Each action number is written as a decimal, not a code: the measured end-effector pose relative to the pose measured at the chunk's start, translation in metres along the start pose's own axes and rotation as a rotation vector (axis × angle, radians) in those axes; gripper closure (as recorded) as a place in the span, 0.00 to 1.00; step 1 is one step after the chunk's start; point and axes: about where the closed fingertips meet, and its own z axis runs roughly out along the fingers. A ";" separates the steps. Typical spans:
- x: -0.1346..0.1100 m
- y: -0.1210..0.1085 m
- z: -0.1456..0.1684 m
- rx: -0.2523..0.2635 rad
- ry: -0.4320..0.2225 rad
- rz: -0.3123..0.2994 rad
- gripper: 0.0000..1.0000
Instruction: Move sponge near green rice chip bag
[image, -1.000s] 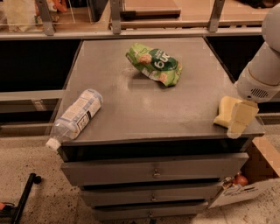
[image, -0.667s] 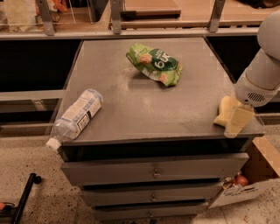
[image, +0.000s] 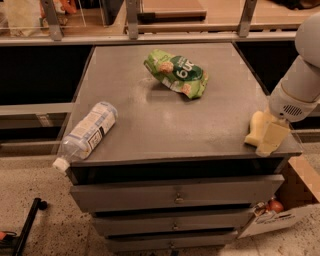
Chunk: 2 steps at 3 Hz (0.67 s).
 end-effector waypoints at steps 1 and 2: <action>0.000 0.000 0.000 0.000 0.000 0.000 0.88; 0.000 0.000 -0.002 0.000 0.000 0.000 1.00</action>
Offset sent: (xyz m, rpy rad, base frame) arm 0.0650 0.0085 0.0810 0.0712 -0.1249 0.0480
